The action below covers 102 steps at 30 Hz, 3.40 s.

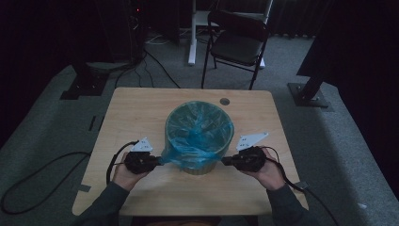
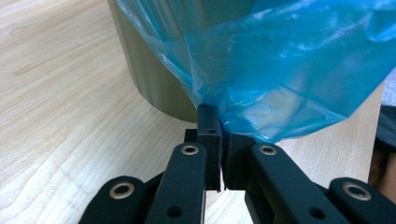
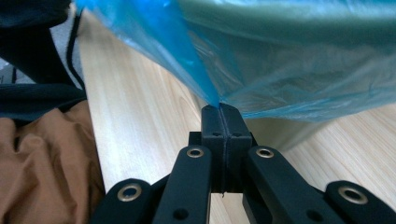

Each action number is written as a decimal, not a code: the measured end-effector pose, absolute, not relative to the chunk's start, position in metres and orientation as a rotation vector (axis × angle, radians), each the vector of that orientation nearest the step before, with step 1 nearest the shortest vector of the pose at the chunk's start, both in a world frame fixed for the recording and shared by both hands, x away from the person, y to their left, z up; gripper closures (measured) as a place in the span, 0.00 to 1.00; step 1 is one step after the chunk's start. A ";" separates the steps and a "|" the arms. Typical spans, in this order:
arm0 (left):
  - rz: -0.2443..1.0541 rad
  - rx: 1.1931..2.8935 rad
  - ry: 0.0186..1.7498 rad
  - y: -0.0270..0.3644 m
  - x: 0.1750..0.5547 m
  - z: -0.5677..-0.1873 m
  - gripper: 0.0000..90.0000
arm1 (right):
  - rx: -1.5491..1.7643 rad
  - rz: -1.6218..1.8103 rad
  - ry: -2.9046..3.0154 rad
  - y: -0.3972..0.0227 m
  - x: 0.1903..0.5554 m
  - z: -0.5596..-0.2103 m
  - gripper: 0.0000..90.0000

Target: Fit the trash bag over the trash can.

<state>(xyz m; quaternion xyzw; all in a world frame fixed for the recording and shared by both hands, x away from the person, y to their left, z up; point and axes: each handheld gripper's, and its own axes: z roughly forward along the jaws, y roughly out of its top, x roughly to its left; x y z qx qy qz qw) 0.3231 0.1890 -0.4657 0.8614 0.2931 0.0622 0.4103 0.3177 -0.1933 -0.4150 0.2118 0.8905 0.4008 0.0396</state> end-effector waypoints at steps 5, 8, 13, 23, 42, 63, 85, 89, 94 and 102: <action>0.150 2.177 0.741 0.189 0.325 -0.467 0.97 | 0.670 1.224 2.723 -0.197 0.319 -0.416 1.00; 0.138 2.178 0.760 0.190 0.327 -0.470 0.97 | 0.692 1.191 2.713 -0.200 0.321 -0.415 1.00; 0.119 2.183 0.775 0.191 0.329 -0.473 0.96 | 0.708 1.175 2.722 -0.202 0.323 -0.419 1.00; 0.113 2.171 0.822 0.196 0.328 -0.473 0.69 | 0.711 1.184 2.714 -0.205 0.323 -0.418 0.89; 0.128 2.095 0.759 0.237 0.307 -0.460 0.58 | 0.672 1.263 2.684 -0.209 0.320 -0.411 0.64; 0.193 2.054 0.661 0.231 0.321 -0.410 0.66 | 0.675 1.270 2.681 -0.210 0.321 -0.410 0.65; 0.185 2.070 0.583 0.207 0.342 -0.383 0.66 | 0.666 1.271 2.689 -0.210 0.322 -0.411 0.64; 0.173 2.058 0.575 0.202 0.345 -0.381 0.66 | 0.669 1.271 2.690 -0.210 0.322 -0.411 0.64; 0.178 2.064 0.569 0.197 0.347 -0.380 0.67 | 0.669 1.273 2.690 -0.211 0.323 -0.412 0.64; 0.194 2.048 0.546 0.194 0.347 -0.367 0.67 | 0.667 1.272 2.692 -0.210 0.322 -0.412 0.64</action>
